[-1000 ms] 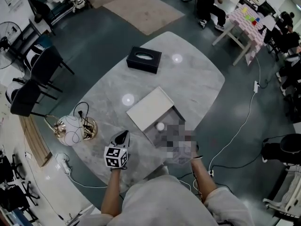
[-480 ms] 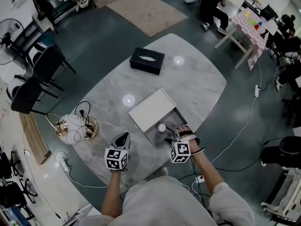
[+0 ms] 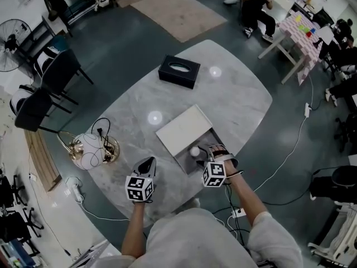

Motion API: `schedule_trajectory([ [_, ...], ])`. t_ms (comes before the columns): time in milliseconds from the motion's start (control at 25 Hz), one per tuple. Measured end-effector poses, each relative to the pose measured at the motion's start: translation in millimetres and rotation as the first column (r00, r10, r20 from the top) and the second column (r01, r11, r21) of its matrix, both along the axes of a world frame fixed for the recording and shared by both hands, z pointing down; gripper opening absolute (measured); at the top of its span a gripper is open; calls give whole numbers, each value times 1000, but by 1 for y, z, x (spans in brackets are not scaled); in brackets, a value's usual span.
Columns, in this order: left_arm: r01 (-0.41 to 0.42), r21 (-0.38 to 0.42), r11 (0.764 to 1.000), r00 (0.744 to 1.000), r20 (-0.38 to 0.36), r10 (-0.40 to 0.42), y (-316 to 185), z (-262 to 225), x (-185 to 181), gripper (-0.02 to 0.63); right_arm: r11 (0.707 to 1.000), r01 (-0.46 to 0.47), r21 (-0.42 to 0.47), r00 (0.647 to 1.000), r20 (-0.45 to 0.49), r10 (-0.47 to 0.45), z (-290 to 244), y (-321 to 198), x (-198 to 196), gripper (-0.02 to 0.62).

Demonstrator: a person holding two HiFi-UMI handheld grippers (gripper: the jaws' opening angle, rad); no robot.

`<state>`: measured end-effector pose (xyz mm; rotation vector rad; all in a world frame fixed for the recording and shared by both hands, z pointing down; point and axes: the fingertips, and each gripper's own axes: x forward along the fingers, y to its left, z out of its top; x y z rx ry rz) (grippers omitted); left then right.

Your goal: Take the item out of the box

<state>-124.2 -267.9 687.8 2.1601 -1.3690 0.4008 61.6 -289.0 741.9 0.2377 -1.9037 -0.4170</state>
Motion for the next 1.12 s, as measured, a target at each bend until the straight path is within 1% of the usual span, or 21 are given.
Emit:
schedule_trajectory([
  [200, 3, -3, 1000, 1000, 2, -3, 1, 2, -2, 18, 999, -21, -45, 1000, -2, 20, 12, -7, -3, 310],
  [480, 16, -17, 1000, 1000, -2, -16, 5, 6, -5, 18, 988, -70, -140, 998, -7, 70, 32, -11, -3, 296],
  [800, 31, -26, 999, 1000, 2, -31, 8, 8, -12, 18, 980, -56, -193, 997, -55, 46, 50, -10, -6, 288],
  [1120, 50, -31, 998, 999, 5, -49, 11, 10, -19, 18, 972, -37, -231, 996, -86, 17, 62, -11, -13, 261],
])
